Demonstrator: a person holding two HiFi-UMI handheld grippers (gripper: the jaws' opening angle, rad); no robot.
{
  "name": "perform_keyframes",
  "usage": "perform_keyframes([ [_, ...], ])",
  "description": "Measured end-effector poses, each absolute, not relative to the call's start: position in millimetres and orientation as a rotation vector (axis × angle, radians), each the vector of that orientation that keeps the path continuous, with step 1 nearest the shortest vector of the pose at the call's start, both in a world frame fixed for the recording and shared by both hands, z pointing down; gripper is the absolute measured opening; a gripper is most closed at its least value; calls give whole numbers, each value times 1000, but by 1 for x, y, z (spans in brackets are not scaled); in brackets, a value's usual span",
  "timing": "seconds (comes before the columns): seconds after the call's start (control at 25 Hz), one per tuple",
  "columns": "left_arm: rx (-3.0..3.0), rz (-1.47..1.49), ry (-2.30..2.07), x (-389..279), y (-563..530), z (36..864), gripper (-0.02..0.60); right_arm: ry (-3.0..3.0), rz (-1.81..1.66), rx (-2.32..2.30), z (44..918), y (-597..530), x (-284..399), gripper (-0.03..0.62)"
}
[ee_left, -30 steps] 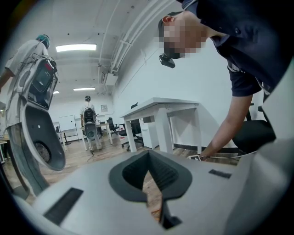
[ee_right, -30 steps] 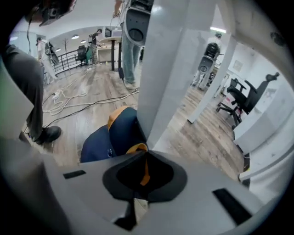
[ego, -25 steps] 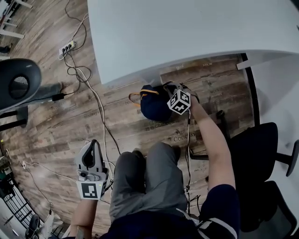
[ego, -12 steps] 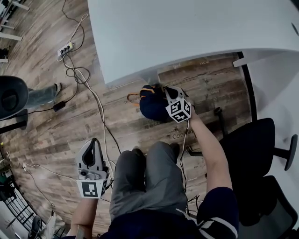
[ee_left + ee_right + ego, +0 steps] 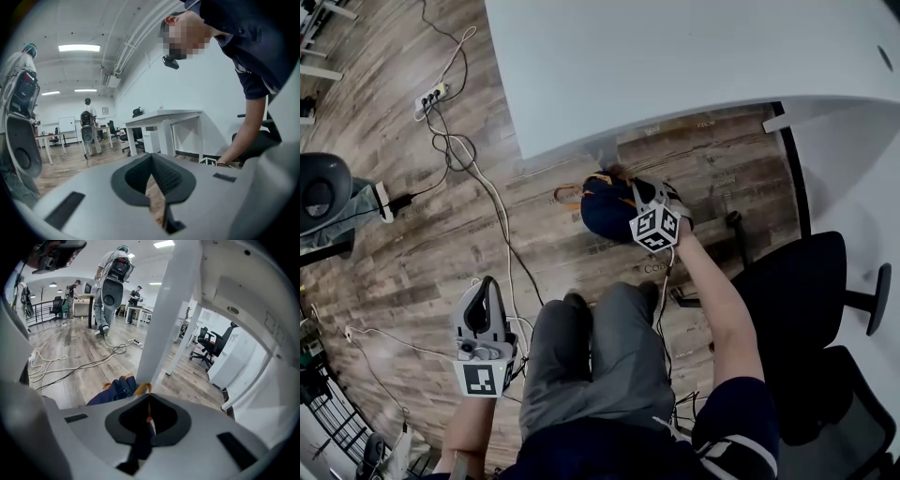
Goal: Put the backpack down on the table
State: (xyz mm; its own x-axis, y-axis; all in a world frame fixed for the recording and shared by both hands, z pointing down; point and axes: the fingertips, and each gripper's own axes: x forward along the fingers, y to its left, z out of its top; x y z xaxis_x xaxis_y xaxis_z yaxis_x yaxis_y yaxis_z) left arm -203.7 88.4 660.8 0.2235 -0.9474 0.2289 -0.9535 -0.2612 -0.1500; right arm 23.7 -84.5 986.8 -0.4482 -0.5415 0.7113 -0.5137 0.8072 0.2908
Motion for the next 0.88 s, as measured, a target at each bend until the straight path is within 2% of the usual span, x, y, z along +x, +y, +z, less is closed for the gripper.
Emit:
perform_keyframes([
  [0.88,2439,425,-1900,-197,89,655,3,-2016,-84,752,990,-83,39,2],
])
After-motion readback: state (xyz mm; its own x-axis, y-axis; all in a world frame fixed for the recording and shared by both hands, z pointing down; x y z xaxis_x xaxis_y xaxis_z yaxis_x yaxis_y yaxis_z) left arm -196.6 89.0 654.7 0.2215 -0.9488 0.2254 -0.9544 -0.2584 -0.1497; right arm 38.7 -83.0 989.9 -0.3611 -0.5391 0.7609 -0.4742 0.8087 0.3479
